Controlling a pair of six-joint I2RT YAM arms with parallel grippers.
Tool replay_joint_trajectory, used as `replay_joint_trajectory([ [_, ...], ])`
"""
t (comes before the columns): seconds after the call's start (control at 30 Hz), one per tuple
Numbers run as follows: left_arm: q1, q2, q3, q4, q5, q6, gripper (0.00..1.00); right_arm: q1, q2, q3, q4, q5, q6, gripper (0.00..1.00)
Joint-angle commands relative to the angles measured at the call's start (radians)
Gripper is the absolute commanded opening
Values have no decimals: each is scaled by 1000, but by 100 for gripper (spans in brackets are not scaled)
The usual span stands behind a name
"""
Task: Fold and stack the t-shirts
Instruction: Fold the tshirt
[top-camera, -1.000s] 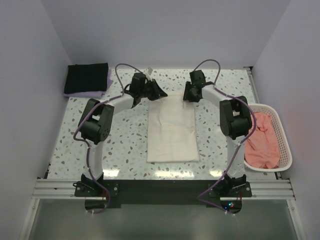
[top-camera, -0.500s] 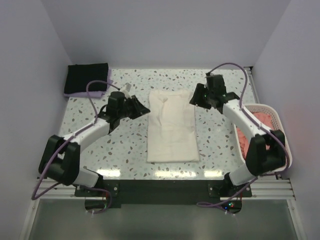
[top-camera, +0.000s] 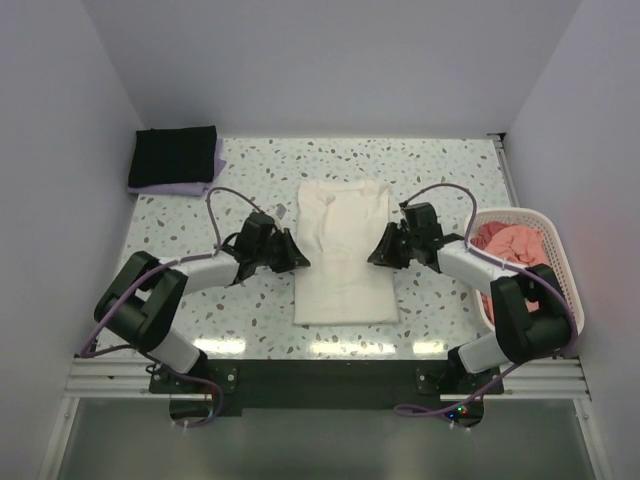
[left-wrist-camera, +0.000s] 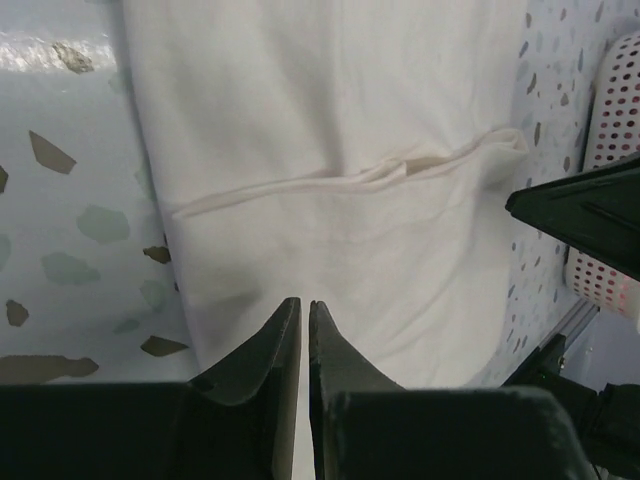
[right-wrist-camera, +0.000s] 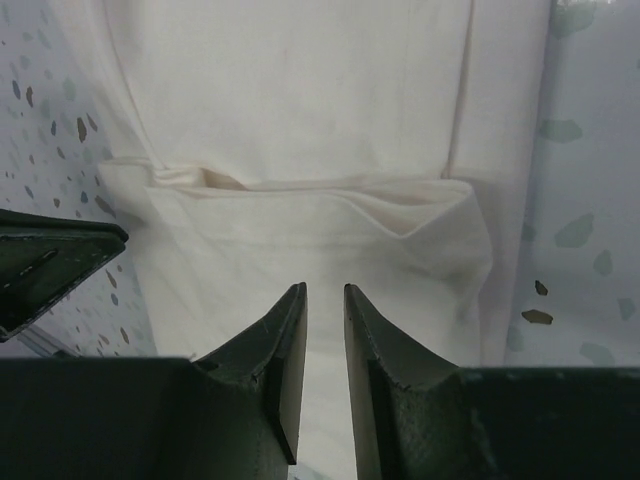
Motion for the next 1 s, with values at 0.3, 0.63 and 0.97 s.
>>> replay_joint_trajectory([
  [0.3, 25, 189, 92, 89, -118, -9, 7, -49, 105, 38, 94, 86, 11, 22],
  [0.63, 48, 162, 36, 57, -149, -4, 6, -104, 105, -9, 105, 146, 39, 22],
  [0.97, 57, 81, 96, 48, -72, 16, 11, -107, 67, 27, -19, 154, 4, 20],
])
